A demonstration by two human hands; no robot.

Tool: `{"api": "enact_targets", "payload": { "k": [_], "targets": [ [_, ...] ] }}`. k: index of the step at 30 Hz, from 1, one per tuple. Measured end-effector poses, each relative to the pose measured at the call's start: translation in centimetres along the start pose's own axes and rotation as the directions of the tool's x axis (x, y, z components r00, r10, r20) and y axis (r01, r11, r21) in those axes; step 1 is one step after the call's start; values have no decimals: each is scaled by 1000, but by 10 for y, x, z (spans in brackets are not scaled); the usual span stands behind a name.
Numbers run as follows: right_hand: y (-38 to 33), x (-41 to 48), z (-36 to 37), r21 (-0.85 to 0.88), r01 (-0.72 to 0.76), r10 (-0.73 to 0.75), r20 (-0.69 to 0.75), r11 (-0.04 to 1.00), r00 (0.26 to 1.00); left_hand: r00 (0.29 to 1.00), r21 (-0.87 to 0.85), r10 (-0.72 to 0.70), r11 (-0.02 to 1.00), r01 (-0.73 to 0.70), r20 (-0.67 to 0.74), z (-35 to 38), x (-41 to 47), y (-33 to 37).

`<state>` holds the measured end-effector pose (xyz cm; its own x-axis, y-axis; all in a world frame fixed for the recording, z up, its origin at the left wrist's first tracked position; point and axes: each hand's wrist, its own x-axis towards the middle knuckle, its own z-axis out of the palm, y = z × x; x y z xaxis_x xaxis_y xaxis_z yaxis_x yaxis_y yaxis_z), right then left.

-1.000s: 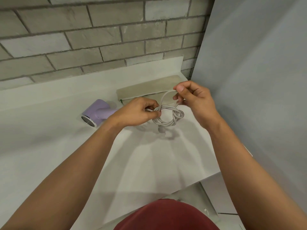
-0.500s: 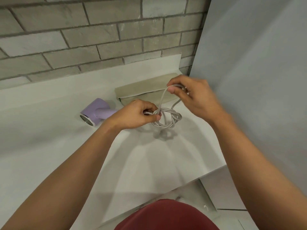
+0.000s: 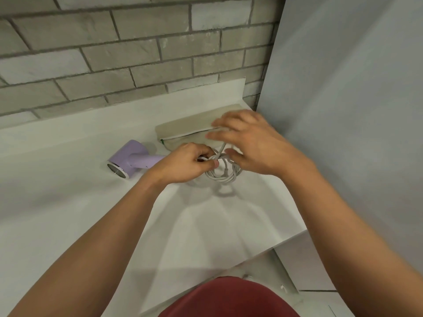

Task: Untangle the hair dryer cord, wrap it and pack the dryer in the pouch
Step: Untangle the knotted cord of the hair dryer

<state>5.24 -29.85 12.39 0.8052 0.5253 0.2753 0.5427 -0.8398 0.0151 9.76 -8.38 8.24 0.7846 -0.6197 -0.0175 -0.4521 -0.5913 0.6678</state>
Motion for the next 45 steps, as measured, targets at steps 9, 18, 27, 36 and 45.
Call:
{"api": "enact_targets", "payload": {
  "k": [9, 18, 27, 36, 45],
  "targets": [
    [10, -3, -3, 479, -80, 166, -139, 874, 976, 999, -186, -10, 982, 19, 46, -17, -8, -2],
    [15, -14, -16, 875, -154, 603, -180, 459, 777, 985, -265, -33, 961, 78, 168, -12, -14, -6],
    [5, -26, 13, 898, -292, 716, -38, 330, 697, 990, -229, -24, 972, 56, 142, -5, -24, -2],
    [1, -40, 35, 252, -583, 606, -21, 773, 795, 998, 47, 49, 998, -51, 36, 5, -39, -7],
    [-44, -14, 18, 107, 37, -45, 66, 994, 997, 990, -6, -29, 1000, 28, -138, 13, -58, -19]
  ]
}}
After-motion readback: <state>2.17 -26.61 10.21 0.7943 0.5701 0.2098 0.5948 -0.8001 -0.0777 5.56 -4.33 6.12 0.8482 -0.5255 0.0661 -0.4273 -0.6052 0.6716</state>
